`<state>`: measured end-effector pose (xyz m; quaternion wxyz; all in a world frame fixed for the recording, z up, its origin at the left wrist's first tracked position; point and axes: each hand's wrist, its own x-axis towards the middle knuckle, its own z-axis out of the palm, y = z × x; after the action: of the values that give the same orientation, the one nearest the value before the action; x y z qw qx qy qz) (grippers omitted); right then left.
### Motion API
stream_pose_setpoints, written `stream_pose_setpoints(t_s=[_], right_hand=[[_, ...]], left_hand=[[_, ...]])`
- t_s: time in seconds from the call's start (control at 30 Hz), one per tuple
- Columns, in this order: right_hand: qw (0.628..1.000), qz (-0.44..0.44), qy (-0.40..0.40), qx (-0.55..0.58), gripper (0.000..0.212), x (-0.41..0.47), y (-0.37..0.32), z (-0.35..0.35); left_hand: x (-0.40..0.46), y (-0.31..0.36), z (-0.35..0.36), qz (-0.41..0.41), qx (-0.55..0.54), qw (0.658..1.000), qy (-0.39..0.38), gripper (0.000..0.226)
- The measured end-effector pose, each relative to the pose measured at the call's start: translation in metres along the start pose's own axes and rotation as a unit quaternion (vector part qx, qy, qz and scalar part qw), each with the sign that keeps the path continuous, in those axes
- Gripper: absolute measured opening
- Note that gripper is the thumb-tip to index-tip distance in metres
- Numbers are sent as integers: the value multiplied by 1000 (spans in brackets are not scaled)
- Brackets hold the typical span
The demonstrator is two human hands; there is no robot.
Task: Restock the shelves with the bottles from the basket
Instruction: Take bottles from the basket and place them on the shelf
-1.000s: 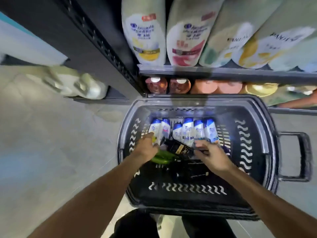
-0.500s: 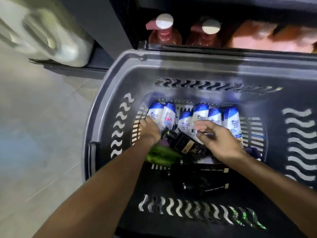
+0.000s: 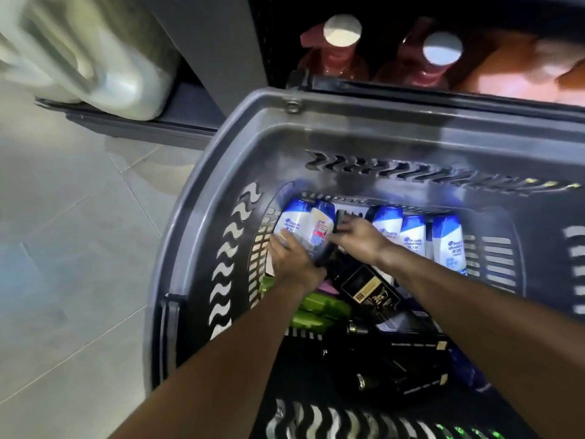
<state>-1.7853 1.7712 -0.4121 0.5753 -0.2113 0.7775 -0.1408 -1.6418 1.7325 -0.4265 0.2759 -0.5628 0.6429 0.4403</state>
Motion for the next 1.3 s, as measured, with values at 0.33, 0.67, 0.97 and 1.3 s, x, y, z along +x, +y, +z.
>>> stream_pose_setpoints(t_s=[0.33,0.67,0.97,1.3], right_hand=[[993,65,63,-78,50,43,-25,15],[991,80,107,-12,46,40,-10,14],[995,-15,-50,87,41,16,13,6],[988,-62,-4,143,17,3,37,2]], left_hand=[[6,-5,3,-5,-4,996,92,120],[-4,1,-1,-6,-61,997,36,112],[3,-4,-6,13,-61,998,18,96],[15,-15,-6,55,3,994,99,56]])
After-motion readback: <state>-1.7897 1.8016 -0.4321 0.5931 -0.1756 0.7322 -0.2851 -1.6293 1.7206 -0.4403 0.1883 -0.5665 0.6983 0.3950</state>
